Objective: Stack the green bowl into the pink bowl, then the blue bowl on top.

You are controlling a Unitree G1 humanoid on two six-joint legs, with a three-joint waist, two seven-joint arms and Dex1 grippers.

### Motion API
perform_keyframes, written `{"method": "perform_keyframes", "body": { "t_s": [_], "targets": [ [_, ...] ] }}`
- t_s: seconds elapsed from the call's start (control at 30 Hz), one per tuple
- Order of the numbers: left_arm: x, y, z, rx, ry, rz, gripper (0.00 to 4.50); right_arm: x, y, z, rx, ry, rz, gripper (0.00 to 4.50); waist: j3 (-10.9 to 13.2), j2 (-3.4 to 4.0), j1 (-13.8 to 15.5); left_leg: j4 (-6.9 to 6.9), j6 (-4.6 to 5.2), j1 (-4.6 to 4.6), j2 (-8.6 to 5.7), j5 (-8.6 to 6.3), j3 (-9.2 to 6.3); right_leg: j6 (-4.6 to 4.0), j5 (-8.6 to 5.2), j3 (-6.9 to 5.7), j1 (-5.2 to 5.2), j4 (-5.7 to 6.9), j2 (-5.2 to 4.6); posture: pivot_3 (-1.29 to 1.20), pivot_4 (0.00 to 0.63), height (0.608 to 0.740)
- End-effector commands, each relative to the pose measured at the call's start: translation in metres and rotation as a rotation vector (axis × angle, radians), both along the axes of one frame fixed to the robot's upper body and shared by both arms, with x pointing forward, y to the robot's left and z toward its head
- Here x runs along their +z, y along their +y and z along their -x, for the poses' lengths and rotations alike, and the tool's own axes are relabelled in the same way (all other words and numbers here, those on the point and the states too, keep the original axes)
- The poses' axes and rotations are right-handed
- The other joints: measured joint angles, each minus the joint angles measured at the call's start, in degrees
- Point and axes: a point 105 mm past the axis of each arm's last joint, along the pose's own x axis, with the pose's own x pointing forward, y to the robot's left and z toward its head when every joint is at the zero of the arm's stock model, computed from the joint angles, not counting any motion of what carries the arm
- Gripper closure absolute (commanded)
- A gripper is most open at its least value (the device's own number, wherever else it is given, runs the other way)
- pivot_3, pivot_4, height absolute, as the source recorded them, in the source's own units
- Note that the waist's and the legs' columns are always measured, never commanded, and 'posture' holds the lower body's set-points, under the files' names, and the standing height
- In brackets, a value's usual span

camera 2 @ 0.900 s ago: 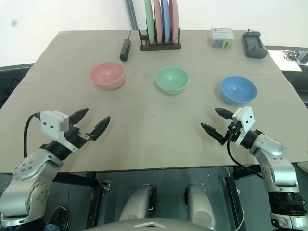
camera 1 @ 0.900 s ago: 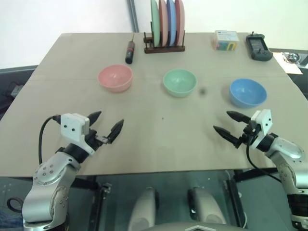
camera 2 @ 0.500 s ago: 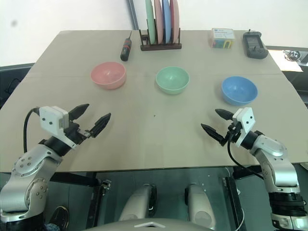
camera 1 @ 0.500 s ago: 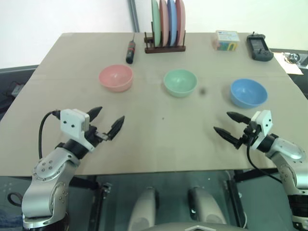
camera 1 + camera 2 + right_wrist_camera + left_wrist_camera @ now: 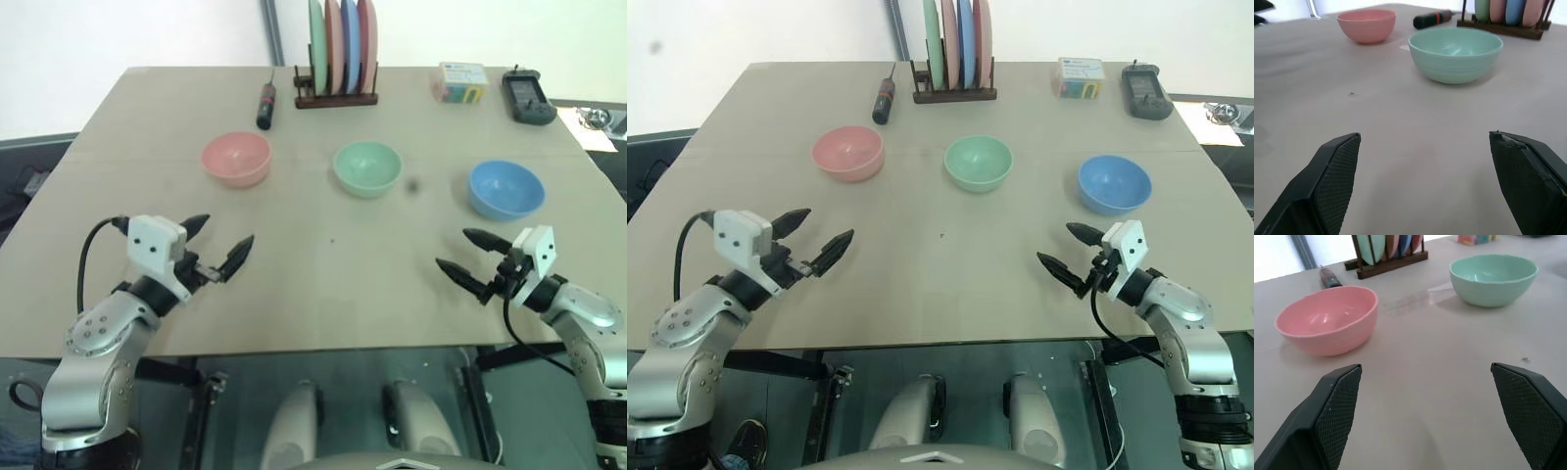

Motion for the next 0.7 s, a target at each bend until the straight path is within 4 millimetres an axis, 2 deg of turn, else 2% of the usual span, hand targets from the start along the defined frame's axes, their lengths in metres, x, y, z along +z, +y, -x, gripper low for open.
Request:
{"method": "perform_keyframes", "body": {
  "t_s": [0.03,0.17,0.33,0.47,0.7],
  "targets": [
    [0.007,0.011,-0.021,0.039,-0.004,-0.092,0.0,0.029,0.021,0.011,0.099,-0.107,-0.049,0.08,0.0,0.0,0.1,0.01,0.0,-0.02,0.0,0.0,-0.02,0.03,-0.02,-0.03,0.0,0.0,0.01,0.0,0.15,0.74],
    [0.014,0.013,-0.045,0.033,-0.003,-0.189,0.0,0.044,0.044,0.022,0.189,-0.138,-0.106,0.08,0.0,0.0,0.1,0.01,0.0,-0.05,0.0,0.0,-0.01,0.24,0.12,-0.02,-0.01,-0.02,0.0,0.0,0.15,0.74],
    [0.032,0.018,-0.088,0.053,-0.037,-0.331,0.0,0.068,0.071,0.031,0.256,-0.195,-0.17,0.08,0.0,-0.02,0.1,0.0,0.0,-0.08,-0.01,0.0,-0.08,0.21,0.14,-0.1,-0.02,-0.01,0.0,0.0,0.15,0.74],
    [0.034,0.012,-0.116,0.017,-0.031,-0.43,0.0,0.08,0.079,0.032,0.257,-0.233,-0.18,0.08,0.0,-0.03,0.4,0.01,0.0,-0.1,-0.03,0.0,-0.08,0.19,0.17,-0.11,-0.01,-0.03,0.0,0.0,0.15,0.74],
    [0.021,0.002,-0.143,-0.066,0.033,-0.544,0.0,0.087,0.081,0.035,0.232,-0.261,-0.179,0.08,0.0,-0.04,0.4,-0.02,0.0,-0.18,-0.05,0.0,-0.11,0.09,0.23,-0.16,-0.07,-0.03,0.0,0.0,0.15,0.74]
  ]
}}
